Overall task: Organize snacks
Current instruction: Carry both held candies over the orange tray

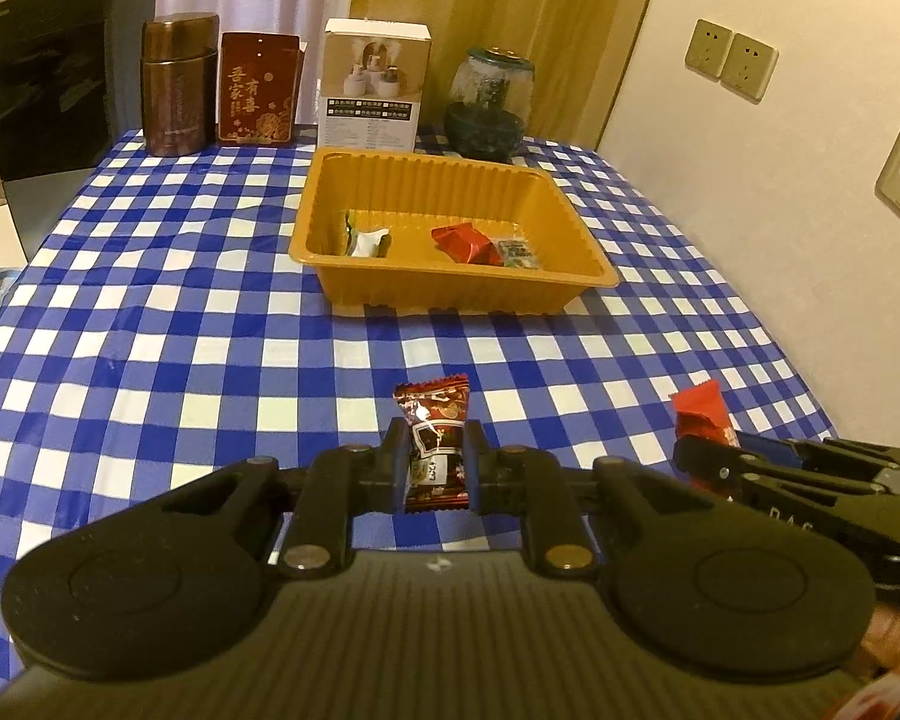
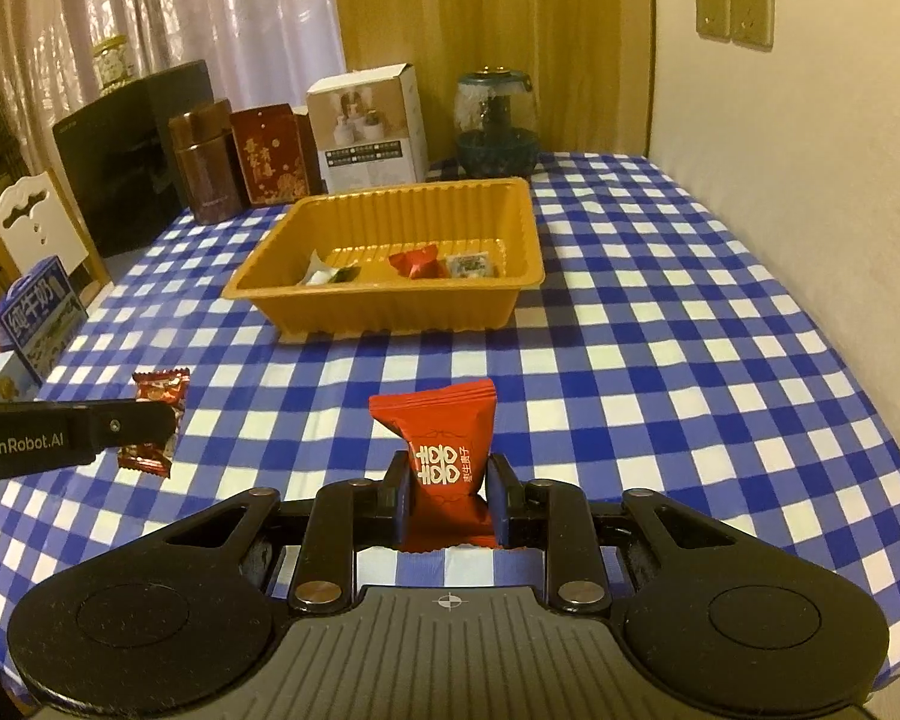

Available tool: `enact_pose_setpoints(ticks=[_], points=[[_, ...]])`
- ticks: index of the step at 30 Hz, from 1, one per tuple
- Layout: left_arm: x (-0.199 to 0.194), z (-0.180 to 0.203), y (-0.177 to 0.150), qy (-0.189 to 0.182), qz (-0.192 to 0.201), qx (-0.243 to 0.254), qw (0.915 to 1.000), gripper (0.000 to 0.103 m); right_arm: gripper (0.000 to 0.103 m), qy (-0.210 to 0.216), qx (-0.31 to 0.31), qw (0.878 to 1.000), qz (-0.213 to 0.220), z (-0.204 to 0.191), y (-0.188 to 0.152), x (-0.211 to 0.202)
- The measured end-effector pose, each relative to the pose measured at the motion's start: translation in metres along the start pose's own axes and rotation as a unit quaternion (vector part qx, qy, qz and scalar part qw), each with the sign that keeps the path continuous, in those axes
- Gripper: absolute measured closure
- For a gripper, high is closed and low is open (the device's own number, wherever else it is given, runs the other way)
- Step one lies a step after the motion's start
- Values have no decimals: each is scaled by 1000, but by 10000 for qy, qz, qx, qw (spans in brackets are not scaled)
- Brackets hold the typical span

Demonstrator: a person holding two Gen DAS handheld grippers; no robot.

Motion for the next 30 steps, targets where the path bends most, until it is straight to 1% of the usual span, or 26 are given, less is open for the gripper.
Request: enact_pose_setpoints(ticks=[9,20,24,30], points=[[18,2,14,-60,0,5,10000,87,77,-12,74,9999,95,10,20,17],[45,1,29,-142,-33,-11,9999,87,77,56,119,9998,166,15,45,48],[57,1,40,-204,-14,-8,9998,87,77,102,142,9996,203,17,57,62],[79,-1,59,-204,39,70,9998,87,77,132,181,9995,215,20,75,85]])
Point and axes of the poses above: each gripper's, at about its wrist camera, not at the fingertips, and x roughly the way its jaws point, z to its right, y to its top, the point moved 6 cm from there along x, roughly the way its jaws point, and after that the axes turned 15 degrees about z, right-handed, at the moved point
